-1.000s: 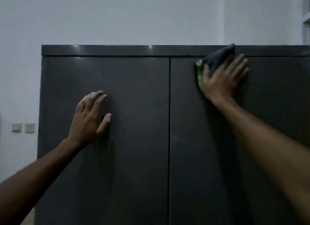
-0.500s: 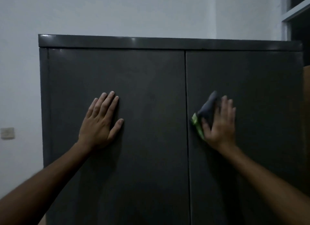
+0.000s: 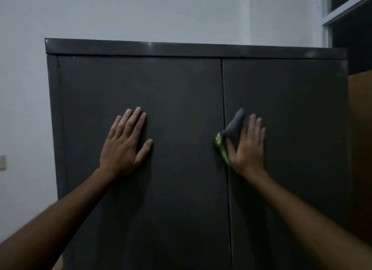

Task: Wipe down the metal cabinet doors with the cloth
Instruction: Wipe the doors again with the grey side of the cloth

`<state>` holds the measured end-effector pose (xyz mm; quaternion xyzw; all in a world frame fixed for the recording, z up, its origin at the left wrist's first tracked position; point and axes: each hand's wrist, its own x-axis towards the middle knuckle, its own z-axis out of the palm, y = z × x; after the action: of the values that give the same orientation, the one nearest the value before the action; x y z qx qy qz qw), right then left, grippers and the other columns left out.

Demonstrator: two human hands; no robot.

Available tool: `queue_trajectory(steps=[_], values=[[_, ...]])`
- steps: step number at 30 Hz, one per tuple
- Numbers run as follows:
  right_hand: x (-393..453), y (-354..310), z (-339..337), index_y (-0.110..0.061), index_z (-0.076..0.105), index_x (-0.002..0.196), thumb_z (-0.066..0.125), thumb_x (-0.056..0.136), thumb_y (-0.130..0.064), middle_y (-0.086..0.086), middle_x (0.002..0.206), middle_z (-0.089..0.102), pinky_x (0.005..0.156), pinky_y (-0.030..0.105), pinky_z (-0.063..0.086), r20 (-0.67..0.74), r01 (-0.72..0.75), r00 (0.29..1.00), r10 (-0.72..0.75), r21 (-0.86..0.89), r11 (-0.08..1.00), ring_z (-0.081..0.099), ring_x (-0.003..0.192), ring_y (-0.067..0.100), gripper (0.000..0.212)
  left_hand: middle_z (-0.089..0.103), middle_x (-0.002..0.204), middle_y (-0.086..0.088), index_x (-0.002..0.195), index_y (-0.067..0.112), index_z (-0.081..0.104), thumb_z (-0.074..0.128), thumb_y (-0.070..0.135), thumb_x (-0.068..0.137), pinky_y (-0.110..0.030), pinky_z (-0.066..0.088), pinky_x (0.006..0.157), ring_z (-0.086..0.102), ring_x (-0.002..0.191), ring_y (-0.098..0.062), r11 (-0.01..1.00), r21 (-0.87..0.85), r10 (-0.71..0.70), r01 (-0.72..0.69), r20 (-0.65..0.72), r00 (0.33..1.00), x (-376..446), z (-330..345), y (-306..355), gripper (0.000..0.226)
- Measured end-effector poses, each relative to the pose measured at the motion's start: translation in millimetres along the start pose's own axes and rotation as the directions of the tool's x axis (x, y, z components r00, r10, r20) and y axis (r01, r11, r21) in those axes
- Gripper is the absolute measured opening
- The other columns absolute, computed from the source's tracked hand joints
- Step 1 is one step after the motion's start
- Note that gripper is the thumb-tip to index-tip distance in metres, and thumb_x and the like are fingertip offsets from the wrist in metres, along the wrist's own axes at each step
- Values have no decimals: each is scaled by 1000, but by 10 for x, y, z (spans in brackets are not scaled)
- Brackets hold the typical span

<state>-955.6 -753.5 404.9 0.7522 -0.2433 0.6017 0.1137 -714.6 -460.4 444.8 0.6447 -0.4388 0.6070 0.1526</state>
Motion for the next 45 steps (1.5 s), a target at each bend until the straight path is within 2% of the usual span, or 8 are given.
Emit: queue_trajectory(steps=[5, 9, 16, 23, 28, 33, 40, 45], values=[[1647, -816, -366, 7, 16, 158, 25, 99, -59, 32, 166, 3, 124, 59, 3, -67, -370, 923, 378, 106, 923, 0, 154, 48, 90, 9, 177, -7, 167, 11, 18, 36, 56, 105, -43, 6, 133, 4, 164, -22, 1000, -31, 0, 0, -1, 1000, 8, -27, 20, 79], [1571, -1770, -172, 5, 22, 158, 25, 99, -57, 30, 166, 6, 124, 60, 6, -101, 63, 993, -61, 16, 998, 2, 155, 46, 85, 20, 174, -9, 164, 6, 28, 39, 43, 106, -42, 12, 133, 13, 163, -23, 980, -199, -30, 18, -58, 998, -4, -85, 5, 69], [-81, -1003, 162, 2, 24, 159, 39, 101, -55, 27, 167, 14, 121, 63, 21, 72, 688, 725, -685, -29, 725, 8, 156, 44, 82, 31, 170, -9, 157, 9, 41, 48, 38, 98, -45, 16, 131, 24, 160, -28, 957, -288, -52, 28, -76, 996, -205, -306, -424, 66], [1611, -1601, -277, 4, 21, 158, 25, 98, -55, 29, 167, 10, 124, 60, 8, -77, -230, 968, 238, 95, 968, 6, 155, 45, 85, 12, 176, -7, 168, 13, 17, 37, 52, 102, -50, 6, 132, 7, 164, -25, 994, -37, -104, 103, -28, 994, -498, -265, -1037, 79], [1209, -2676, 45, -1, 25, 159, 35, 99, -54, 28, 167, 13, 123, 60, 8, -143, 228, 965, -218, 54, 972, 7, 155, 45, 80, 18, 175, -9, 166, 7, 23, 39, 42, 103, -49, 10, 132, 13, 163, -26, 996, -62, -72, 67, -73, 995, -517, -262, -1057, 73], [-142, -2187, 355, -3, 30, 158, 43, 101, -51, 25, 167, 17, 122, 60, 21, -39, 720, 694, -719, 63, 691, 10, 156, 42, 75, 23, 173, -11, 164, 3, 27, 39, 35, 103, -50, 13, 132, 16, 162, -25, 994, -93, -71, 62, -102, 992, -523, -270, -1059, 70], [1427, -2303, -79, 2, 19, 160, 33, 104, -46, 24, 168, 8, 122, 64, 10, -185, 3, 982, 26, 155, 988, 7, 155, 47, 75, 27, 171, -14, 162, 6, 33, 43, 48, 98, -55, 9, 131, 20, 160, -32, 950, -84, -309, 300, -142, 940, -551, -271, -1009, 78], [1724, -3296, -47, -8, 19, 162, 31, 102, -48, 12, 168, 23, 120, 65, 12, -242, 194, 959, -149, 174, 966, 21, 154, 40, 73, 16, 173, -15, 164, 5, 26, 42, 46, 98, -40, 13, 131, 13, 161, -28, 872, -330, -421, 360, -132, 898, -561, -282, -1012, 79]])
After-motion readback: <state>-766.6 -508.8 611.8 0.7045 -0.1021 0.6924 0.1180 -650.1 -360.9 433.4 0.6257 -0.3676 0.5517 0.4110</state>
